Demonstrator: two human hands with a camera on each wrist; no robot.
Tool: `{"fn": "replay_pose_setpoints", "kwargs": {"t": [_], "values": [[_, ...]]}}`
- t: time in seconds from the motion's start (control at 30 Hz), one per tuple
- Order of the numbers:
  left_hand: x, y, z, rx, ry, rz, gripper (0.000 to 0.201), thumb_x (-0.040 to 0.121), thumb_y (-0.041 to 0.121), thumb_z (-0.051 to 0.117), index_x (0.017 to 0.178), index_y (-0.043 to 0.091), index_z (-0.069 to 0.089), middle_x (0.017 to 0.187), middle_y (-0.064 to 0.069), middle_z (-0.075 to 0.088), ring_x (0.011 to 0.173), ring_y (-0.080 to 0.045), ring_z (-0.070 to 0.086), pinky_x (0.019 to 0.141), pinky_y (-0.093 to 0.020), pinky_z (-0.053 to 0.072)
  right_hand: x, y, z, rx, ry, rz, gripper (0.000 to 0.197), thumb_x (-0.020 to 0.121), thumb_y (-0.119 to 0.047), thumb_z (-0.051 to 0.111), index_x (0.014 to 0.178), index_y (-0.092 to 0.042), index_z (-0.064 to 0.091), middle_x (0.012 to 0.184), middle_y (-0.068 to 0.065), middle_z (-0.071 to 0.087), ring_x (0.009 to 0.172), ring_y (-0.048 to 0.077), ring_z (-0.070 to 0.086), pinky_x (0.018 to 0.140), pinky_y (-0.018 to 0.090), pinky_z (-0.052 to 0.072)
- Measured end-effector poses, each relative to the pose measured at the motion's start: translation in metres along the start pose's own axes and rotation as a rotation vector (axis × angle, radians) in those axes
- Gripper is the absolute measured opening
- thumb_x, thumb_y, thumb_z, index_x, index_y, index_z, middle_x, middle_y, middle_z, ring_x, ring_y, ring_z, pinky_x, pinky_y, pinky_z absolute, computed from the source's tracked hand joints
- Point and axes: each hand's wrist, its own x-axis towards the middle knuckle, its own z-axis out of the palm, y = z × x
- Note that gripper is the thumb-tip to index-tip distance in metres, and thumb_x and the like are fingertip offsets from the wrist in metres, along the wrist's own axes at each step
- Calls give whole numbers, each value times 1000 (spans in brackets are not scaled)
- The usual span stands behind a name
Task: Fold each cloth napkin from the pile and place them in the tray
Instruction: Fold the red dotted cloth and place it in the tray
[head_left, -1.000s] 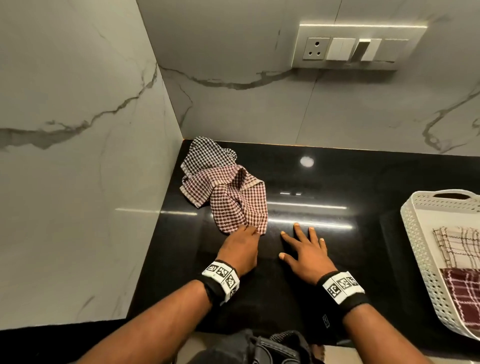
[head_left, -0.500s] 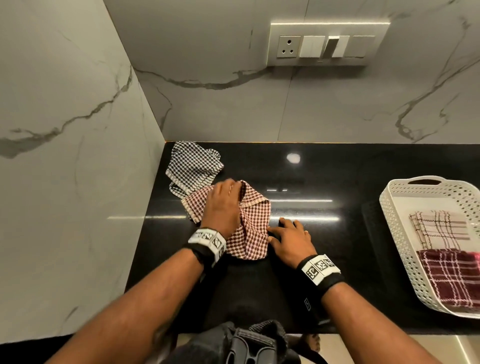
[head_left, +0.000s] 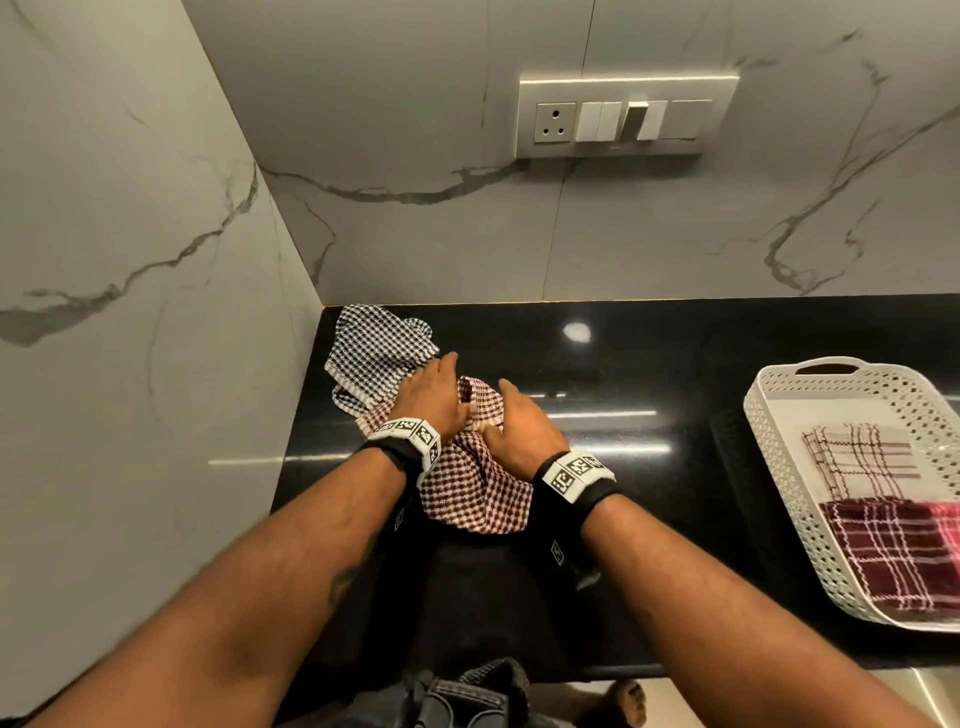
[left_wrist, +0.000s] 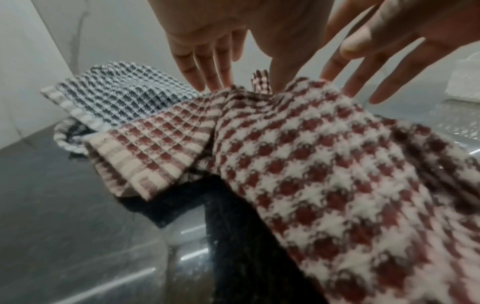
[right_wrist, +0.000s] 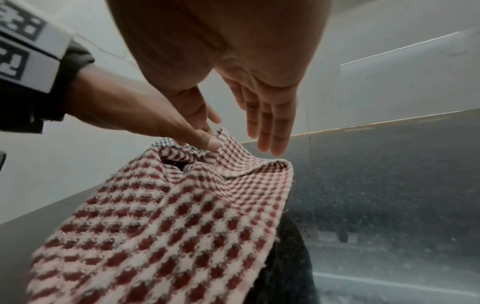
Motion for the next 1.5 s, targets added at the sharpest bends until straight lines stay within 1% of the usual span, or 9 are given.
{"fn": "replay_pose_setpoints", "kwargs": {"t": [0.1, 0.23, 0.37, 0.63, 0.87, 1.0, 1.13, 1.27, 1.5], "values": [[7, 3, -5, -23, -4, 61, 23, 93, 34, 63, 112, 22, 68, 114, -1, 65, 106, -19, 60, 95, -38, 49, 4, -3, 3, 40, 15, -14, 54, 91, -28, 61, 138, -12, 40, 136, 12, 55, 125, 30, 54, 101, 41, 45], [2, 17, -18, -247, -81, 178, 5, 96, 33, 59, 95, 29, 61, 89, 9, 65, 84, -10, 64, 75, -28, 52, -1, -4, 5, 132, 93, 16, 65, 88, -35, 64, 144, -15, 37, 138, 10, 53, 123, 28, 55, 102, 46, 48], [-6, 30, -37, -349, -129, 305, 5, 99, 26, 52, 103, 26, 52, 90, 6, 64, 81, -10, 63, 76, -33, 56, -4, -1, -8, 174, 232, -9, 14, 93, -28, 56, 103, -20, 60, 95, 2, 66, 83, 20, 62, 77, 42, 55], [-6, 16, -66, -136, -183, 451, 24, 97, 42, 53, 108, 22, 62, 101, 4, 63, 93, -14, 58, 85, -33, 49, -14, 24, -83, 120, 304, -127, 15, 97, -19, 57, 95, -21, 72, 90, -3, 71, 82, 13, 65, 77, 31, 53], [9, -23, -113, -105, 60, 284, 22, 91, 10, 57, 106, 18, 72, 103, -6, 71, 95, -27, 64, 86, -38, 51, -1, 48, -163, 4, 437, -114, 13, 96, -19, 61, 95, -17, 73, 91, 3, 73, 85, 19, 66, 78, 29, 49], [13, -12, -172, -141, 253, 230, 22, 93, 16, 56, 107, 20, 72, 100, -9, 73, 89, -30, 67, 77, -36, 51, 8, 26, -213, -98, 422, -156, 20, 93, -8, 57, 88, -22, 71, 85, -1, 69, 84, 23, 67, 73, 29, 50], [6, 19, -250, -261, 546, 232, 33, 83, 21, 56, 110, 20, 75, 99, -9, 76, 88, -28, 72, 78, -33, 57, -20, -17, -276, -54, 672, -330, 21, 92, -9, 57, 103, -17, 73, 96, 5, 74, 87, 24, 68, 77, 31, 53], [-28, 40, -300, -432, 758, 302, 29, 78, 13, 75, 107, 8, 76, 101, -9, 76, 92, -19, 71, 87, -23, 53, -68, -35, -307, 51, 814, -555, 17, 88, -5, 67, 102, -11, 76, 94, 5, 76, 87, 15, 69, 78, 15, 48], [-154, 40, -241, -580, 688, 280, 22, 91, 30, 66, 104, 13, 74, 82, 2, 73, 73, -6, 70, 70, -26, 57, -167, 13, -261, 243, 670, -565, 17, 91, -9, 67, 102, -18, 77, 88, -6, 72, 78, -11, 61, 73, -2, 39]]}}
